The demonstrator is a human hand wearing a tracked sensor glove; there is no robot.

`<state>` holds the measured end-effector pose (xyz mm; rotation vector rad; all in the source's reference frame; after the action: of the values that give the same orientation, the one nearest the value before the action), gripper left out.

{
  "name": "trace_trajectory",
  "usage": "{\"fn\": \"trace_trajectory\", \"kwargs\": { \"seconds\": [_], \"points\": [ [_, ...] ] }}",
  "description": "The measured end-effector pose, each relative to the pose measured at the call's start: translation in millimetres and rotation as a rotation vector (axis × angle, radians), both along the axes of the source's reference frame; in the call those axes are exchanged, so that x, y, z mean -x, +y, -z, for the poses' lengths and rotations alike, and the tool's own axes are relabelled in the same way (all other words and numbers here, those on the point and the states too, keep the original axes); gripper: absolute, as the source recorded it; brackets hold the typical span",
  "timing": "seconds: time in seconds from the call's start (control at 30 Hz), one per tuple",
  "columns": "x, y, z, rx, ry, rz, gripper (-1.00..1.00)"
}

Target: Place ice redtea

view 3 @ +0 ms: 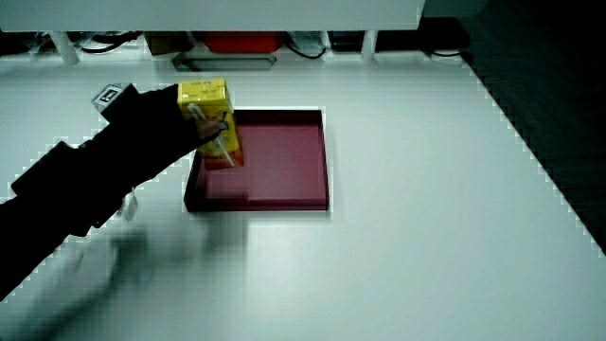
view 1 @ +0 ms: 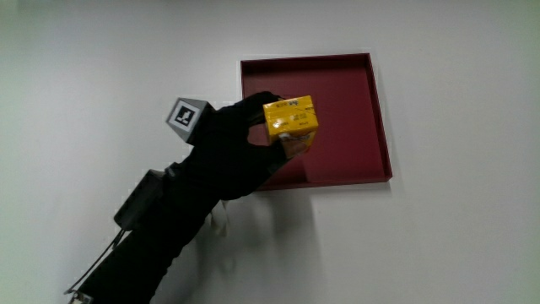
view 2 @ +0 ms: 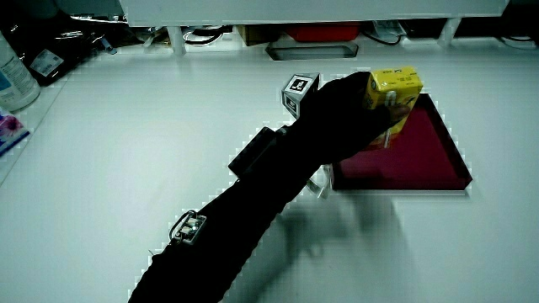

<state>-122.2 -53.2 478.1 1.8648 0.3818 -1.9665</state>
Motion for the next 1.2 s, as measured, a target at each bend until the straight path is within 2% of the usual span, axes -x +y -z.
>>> {"fn": "trace_trajectory", "kwargs": {
  "seconds": [0.03, 0.1, 0.13, 0.2, 0.43, 0.53, 0.63, 0.7, 0.77, 0.9, 1.07, 1.2],
  "points": [
    [-2.5, 0.0, -4.6, -0.009, -0.017, 0.003, 0.00],
    [-7.8, 1.5, -11.1, -0.002, -0.010, -0.001, 0.00],
    [-8.5, 2.2, -17.4, -0.011, -0.033, -0.004, 0.00],
    [-10.3, 4.2, -25.3, 0.020, -0.054, -0.005, 0.00],
    [-13.6, 7.7, -44.2, 0.061, -0.067, -0.015, 0.00],
    [-13.2, 10.8, -51.4, 0.085, -0.043, -0.010, 0.00],
    [-14.2, 13.1, -58.9, 0.103, -0.048, -0.016, 0.00],
    [-14.1, 14.7, -61.4, 0.128, -0.040, -0.017, 0.00],
    [-13.6, 13.3, -61.9, 0.120, -0.061, -0.027, 0.00],
    [-14.9, 12.1, -59.1, 0.143, -0.041, -0.033, 0.00],
    [-14.6, 10.5, -62.6, 0.128, -0.052, -0.036, 0.00],
    [-15.1, 10.4, -61.1, 0.140, -0.043, -0.040, 0.00]
  ]
}}
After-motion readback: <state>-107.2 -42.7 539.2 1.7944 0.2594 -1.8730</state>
